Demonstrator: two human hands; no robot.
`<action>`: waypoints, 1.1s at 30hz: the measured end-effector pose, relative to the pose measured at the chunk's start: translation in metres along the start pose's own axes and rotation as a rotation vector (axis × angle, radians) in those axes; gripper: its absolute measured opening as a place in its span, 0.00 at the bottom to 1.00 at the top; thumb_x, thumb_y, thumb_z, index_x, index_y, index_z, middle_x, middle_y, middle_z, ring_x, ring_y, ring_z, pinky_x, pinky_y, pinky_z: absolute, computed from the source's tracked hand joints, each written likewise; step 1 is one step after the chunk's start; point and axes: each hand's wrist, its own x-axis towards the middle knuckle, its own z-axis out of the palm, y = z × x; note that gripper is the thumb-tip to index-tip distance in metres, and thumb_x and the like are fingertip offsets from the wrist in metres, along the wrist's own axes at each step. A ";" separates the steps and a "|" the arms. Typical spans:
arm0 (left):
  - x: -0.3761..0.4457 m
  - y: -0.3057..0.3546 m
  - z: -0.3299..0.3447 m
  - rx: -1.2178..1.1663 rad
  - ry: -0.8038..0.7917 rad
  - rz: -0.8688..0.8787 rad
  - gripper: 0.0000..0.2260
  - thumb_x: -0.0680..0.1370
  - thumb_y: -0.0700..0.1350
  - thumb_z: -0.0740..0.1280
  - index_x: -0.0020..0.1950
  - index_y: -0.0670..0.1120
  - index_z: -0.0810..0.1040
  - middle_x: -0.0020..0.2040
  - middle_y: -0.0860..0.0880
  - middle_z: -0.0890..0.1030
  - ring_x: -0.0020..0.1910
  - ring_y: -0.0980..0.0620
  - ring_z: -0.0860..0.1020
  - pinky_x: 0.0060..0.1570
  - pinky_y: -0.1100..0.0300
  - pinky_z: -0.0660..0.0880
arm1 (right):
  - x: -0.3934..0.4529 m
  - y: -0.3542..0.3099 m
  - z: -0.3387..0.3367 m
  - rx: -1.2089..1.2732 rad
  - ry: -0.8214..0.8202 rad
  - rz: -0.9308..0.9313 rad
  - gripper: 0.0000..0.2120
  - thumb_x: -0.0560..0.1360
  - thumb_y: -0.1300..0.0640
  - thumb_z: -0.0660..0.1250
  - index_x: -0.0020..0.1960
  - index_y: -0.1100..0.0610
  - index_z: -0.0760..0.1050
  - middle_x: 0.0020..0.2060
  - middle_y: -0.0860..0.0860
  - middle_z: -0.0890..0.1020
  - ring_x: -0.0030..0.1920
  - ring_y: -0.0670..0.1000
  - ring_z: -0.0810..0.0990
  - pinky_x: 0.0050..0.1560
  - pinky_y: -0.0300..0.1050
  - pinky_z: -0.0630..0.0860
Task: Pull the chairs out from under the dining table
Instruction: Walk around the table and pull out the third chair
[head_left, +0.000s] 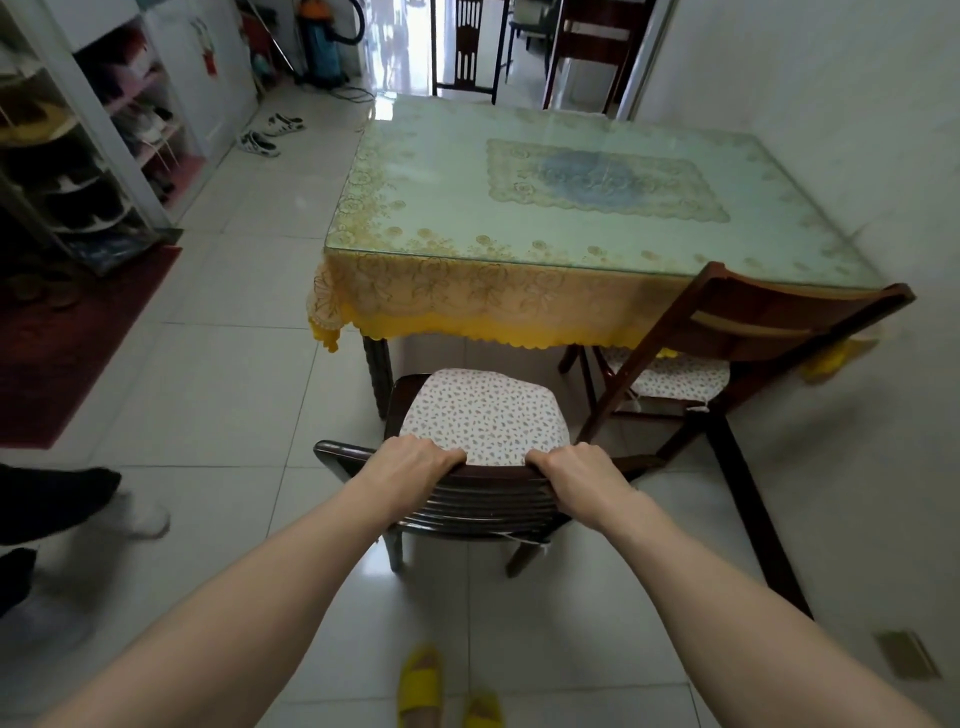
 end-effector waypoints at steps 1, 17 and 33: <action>-0.005 0.005 0.001 -0.009 -0.005 -0.004 0.14 0.78 0.39 0.60 0.61 0.52 0.70 0.47 0.47 0.81 0.44 0.45 0.79 0.45 0.50 0.77 | -0.006 -0.002 0.001 0.000 0.000 -0.005 0.09 0.74 0.61 0.60 0.53 0.53 0.72 0.43 0.55 0.82 0.44 0.61 0.80 0.36 0.48 0.64; -0.089 0.069 0.014 0.046 -0.009 0.013 0.16 0.75 0.37 0.60 0.60 0.52 0.70 0.47 0.47 0.81 0.44 0.43 0.79 0.40 0.53 0.72 | -0.102 -0.053 0.011 0.008 -0.027 -0.014 0.10 0.73 0.62 0.60 0.52 0.54 0.71 0.43 0.56 0.81 0.45 0.61 0.79 0.37 0.48 0.64; -0.166 0.133 0.028 0.054 0.026 0.001 0.15 0.75 0.37 0.61 0.60 0.51 0.70 0.46 0.47 0.81 0.43 0.43 0.79 0.40 0.53 0.74 | -0.185 -0.091 0.029 0.036 -0.017 -0.011 0.07 0.75 0.60 0.60 0.52 0.53 0.71 0.42 0.54 0.81 0.42 0.58 0.78 0.36 0.49 0.66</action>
